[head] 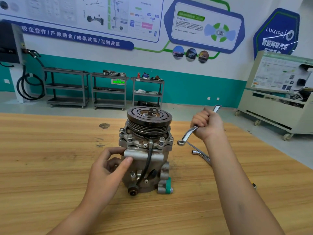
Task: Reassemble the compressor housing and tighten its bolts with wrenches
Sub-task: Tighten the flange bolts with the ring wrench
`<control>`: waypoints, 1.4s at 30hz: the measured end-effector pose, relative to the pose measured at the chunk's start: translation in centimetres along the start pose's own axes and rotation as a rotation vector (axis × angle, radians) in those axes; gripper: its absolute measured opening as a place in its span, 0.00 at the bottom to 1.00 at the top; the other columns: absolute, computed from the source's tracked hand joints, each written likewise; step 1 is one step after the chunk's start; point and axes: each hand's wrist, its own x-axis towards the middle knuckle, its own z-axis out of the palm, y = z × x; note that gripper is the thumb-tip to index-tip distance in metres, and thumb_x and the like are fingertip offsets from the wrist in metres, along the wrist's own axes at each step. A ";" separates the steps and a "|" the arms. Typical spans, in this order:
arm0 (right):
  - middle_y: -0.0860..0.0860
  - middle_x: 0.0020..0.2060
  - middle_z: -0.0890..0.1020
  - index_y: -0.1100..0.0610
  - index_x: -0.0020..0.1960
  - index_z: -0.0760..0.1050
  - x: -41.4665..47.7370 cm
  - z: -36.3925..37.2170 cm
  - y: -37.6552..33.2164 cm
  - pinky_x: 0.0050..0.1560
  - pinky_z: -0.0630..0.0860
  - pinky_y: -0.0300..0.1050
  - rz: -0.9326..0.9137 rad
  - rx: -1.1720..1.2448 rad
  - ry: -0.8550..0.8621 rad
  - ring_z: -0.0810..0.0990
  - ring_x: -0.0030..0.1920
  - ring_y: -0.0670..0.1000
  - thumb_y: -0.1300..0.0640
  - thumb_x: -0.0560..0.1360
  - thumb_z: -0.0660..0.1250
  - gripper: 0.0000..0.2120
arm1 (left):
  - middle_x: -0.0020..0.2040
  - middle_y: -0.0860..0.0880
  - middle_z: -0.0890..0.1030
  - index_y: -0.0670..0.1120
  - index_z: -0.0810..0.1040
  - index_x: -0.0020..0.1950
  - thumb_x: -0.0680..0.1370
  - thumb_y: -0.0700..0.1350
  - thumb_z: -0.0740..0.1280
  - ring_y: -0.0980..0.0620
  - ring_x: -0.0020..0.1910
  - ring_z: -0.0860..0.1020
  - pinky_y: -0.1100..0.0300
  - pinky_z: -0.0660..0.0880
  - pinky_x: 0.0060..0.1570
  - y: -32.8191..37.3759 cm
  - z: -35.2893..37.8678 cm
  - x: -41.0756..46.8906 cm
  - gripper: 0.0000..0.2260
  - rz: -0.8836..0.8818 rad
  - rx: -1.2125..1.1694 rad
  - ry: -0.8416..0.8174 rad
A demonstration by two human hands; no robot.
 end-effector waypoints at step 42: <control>0.46 0.18 0.50 0.54 0.19 0.60 -11.8 -3.2 4.9 0.16 0.59 0.33 -0.435 0.040 -0.030 0.49 0.18 0.46 0.38 0.66 0.60 0.26 | 0.37 0.44 0.82 0.50 0.76 0.47 0.73 0.35 0.69 0.55 0.35 0.80 0.50 0.76 0.45 0.0 0.3 -0.1 0.10 -0.009 0.016 0.032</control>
